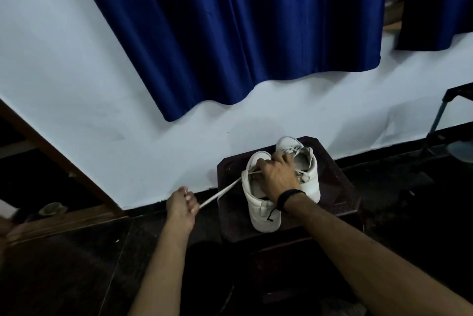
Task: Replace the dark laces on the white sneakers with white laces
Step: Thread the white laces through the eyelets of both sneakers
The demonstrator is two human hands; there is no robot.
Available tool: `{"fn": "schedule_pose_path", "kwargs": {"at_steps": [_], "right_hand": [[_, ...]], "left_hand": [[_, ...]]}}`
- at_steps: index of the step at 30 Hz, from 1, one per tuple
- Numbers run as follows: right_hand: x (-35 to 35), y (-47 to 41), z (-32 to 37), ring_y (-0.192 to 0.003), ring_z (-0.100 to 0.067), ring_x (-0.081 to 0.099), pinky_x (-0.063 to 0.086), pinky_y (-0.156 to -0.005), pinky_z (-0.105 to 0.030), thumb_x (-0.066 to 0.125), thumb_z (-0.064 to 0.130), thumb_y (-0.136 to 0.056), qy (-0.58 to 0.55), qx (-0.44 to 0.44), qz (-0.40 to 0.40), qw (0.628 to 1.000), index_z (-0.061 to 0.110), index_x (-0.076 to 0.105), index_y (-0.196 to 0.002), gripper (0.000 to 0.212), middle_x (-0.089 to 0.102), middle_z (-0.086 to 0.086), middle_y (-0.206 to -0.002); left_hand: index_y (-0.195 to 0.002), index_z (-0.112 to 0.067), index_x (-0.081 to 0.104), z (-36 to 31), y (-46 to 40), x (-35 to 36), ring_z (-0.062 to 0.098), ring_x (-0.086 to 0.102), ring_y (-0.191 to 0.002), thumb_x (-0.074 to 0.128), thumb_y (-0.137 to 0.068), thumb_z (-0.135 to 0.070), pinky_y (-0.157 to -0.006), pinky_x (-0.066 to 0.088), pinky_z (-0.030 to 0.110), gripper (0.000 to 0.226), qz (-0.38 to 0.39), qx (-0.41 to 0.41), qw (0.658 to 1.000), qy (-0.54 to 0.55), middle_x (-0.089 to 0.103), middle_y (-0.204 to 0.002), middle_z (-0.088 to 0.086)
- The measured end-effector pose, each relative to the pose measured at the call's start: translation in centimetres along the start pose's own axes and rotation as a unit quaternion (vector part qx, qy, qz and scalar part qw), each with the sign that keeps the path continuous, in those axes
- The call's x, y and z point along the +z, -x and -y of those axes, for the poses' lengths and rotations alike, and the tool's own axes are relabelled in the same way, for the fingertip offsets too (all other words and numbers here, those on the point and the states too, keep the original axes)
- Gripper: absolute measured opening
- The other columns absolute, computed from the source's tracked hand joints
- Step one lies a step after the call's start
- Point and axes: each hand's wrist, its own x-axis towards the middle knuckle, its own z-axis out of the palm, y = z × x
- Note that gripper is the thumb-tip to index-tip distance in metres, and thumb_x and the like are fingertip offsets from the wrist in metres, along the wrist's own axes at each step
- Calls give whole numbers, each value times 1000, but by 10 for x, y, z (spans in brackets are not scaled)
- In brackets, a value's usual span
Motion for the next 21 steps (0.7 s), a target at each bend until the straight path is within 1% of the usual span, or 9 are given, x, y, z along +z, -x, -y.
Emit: {"fn": "schedule_pose_path", "kwargs": {"at_steps": [2,4,6,8,11,13,17,19,21], "right_hand": [[0,0,6,-89,-28,55,29,-85,-46,67,27,-71,3,-5,10,1000,19,64,-83,14,70,-1,-69],[-1,0,10,-93,-29,53,32,-88,-49,64,26,-72,7,-11,34,999,18,65,-88,17,71,-2,-74],[-3,1,11,-97,-29,52,33,-91,-49,59,24,-73,10,-20,53,998,18,65,-94,23,72,-3,-81],[-4,1,10,-100,-30,51,32,-93,-49,56,24,-74,7,-24,59,998,18,64,-98,26,72,-4,-87],[-4,0,10,-102,-29,51,31,-91,-47,53,24,-77,12,-26,56,998,19,64,-100,26,72,-4,-91],[-7,0,9,-103,-29,50,31,-91,-46,52,25,-78,14,-28,58,998,19,63,-101,26,72,-4,-92],[-13,-5,4,-109,-27,50,28,-94,-44,54,26,-81,25,-38,83,996,20,62,-105,27,70,-5,-98],[-18,-7,1,-109,-26,51,27,-97,-42,55,19,-78,35,-26,84,995,21,63,-104,26,69,-5,-97],[-23,-8,0,-107,-25,54,27,-98,-41,53,14,-78,45,-11,85,995,22,64,-101,27,68,-5,-96]], "left_hand": [[-72,-12,55,7,8,-6,9,29,-33,49,-99,-24,-33,19,15,30,5,54,969,-240,40,-46,-2],[-78,-14,72,23,12,-4,13,52,-49,58,-94,-42,-45,38,20,35,69,104,904,-409,58,-53,-4],[-78,-22,73,34,15,7,15,66,-76,55,-89,-58,-73,49,29,43,124,126,853,-492,71,-71,-5],[-75,-25,67,37,16,22,18,64,-82,48,-86,-63,-81,45,35,43,123,168,821,-531,67,-71,-6],[-68,-18,61,38,27,48,12,50,-63,54,-97,-42,-66,39,27,38,161,126,894,-399,55,-59,-6],[-67,-16,62,39,32,56,12,47,-62,58,-96,-33,-63,37,27,34,141,135,920,-341,54,-62,0],[-71,-16,71,32,30,45,17,55,-67,63,-89,-16,-60,40,28,19,15,161,962,-222,65,-69,1],[-77,-12,73,21,23,31,26,61,-77,65,-85,-12,-66,46,34,12,-51,145,976,-155,70,-80,13],[-73,-14,72,11,17,14,37,65,-88,62,-88,-12,-71,45,36,18,-126,134,977,-106,69,-91,24]]}}
